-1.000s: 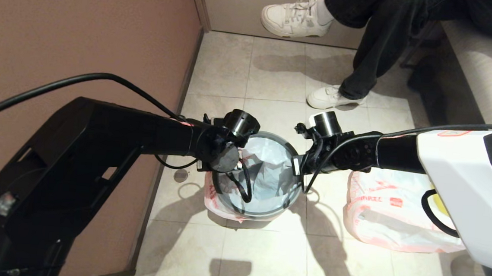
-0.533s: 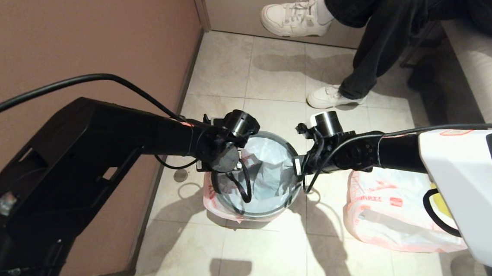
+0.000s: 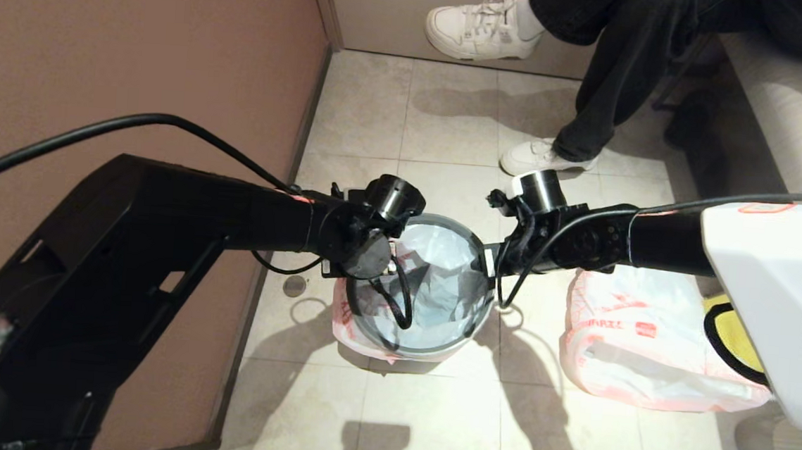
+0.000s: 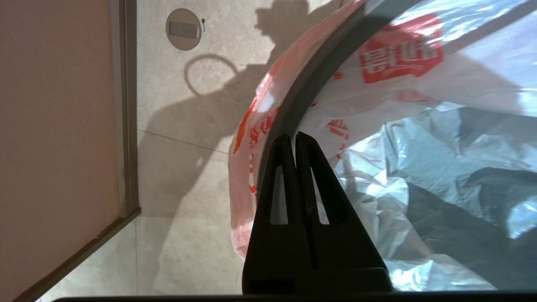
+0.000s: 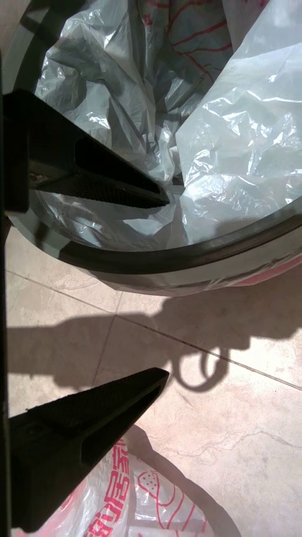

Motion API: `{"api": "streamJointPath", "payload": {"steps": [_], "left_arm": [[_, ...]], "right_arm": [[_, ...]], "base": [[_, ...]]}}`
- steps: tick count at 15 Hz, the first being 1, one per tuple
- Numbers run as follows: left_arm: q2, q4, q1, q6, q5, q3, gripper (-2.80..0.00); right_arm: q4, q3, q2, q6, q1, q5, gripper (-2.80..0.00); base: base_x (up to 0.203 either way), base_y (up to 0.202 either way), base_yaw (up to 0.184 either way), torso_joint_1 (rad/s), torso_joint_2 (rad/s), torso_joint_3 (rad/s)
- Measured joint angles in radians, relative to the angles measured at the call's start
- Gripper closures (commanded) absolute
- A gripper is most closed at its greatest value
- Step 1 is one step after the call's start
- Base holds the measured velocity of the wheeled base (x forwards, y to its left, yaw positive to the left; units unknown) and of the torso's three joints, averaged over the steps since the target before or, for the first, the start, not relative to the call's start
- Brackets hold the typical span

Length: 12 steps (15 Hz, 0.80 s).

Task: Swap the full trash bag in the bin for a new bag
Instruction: Place the trash can ring on the trash can

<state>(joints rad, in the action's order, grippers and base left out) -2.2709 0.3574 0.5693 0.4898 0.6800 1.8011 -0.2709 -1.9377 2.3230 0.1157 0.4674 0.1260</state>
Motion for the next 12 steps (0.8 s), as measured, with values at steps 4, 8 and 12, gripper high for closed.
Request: {"api": "streamJointPath", "payload": {"steps": [4, 8, 12], "left_arm": [[0.033, -0.003, 0.014, 0.022, 0.0, 0.001, 0.0], [0.051, -0.005, 0.03, 0.034, -0.001, 0.006, 0.0], [0.052, -0.002, 0.023, 0.031, -0.001, 0.006, 0.0]], "right_arm": [[-0.002, 0.002, -0.014, 0.002, 0.0, -0.001, -2.8], [0.0, 0.04, -0.042, 0.008, -0.008, -0.002, 0.0], [0.004, 0.058, -0.06, 0.011, -0.015, -0.003, 0.0]], "base": [[0.0, 0.0, 0.0, 0.0, 0.0, 0.0], [0.0, 0.0, 0.0, 0.0, 0.0, 0.0], [0.0, 0.0, 0.0, 0.0, 0.0, 0.0]]}}
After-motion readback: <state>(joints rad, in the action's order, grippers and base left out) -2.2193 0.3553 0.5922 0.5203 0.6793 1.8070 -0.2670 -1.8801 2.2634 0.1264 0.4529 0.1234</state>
